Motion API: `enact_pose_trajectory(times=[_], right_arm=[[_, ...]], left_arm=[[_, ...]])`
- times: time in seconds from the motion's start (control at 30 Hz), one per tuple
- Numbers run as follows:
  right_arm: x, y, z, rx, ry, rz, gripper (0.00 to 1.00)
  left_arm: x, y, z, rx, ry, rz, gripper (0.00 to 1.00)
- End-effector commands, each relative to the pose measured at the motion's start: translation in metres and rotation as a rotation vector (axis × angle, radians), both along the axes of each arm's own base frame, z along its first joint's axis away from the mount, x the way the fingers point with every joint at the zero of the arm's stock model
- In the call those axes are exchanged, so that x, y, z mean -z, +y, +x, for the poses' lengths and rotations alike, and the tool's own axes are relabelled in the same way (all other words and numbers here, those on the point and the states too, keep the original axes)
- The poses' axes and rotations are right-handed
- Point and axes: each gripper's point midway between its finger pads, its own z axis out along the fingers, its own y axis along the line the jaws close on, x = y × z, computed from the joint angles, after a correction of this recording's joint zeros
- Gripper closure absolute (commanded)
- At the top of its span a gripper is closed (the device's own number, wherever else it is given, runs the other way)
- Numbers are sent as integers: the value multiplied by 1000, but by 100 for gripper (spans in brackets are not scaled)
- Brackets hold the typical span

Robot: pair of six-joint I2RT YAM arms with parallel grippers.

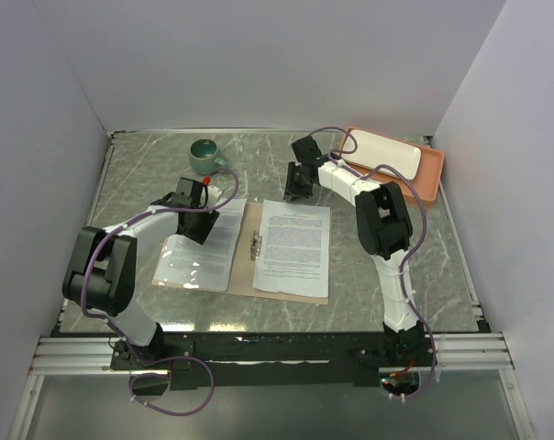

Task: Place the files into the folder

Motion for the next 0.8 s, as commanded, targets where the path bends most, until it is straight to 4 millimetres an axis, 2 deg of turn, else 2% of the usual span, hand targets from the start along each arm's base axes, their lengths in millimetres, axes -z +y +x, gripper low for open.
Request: enact_pose_trajectory(times=[0.0,0.3,0.57,0.67,0.77], right_arm=[[3,8,0,-15,-14,-13,63],[4,19,-11,-34,2,3,64],[4,12,-19,-7,4,-10,64],[2,6,-18,11,1,-24,57],[-10,0,-13,39,-32,-45,51]], left_arm=[[-17,-1,6,12,-55,-5,36],[-19,0,5,11,-61,-2,36],[-20,-1,5,9,-61,-11,36],[-22,-2,5,10,-63,-14,36],[-22,-1,3,8,-63,-14,36]])
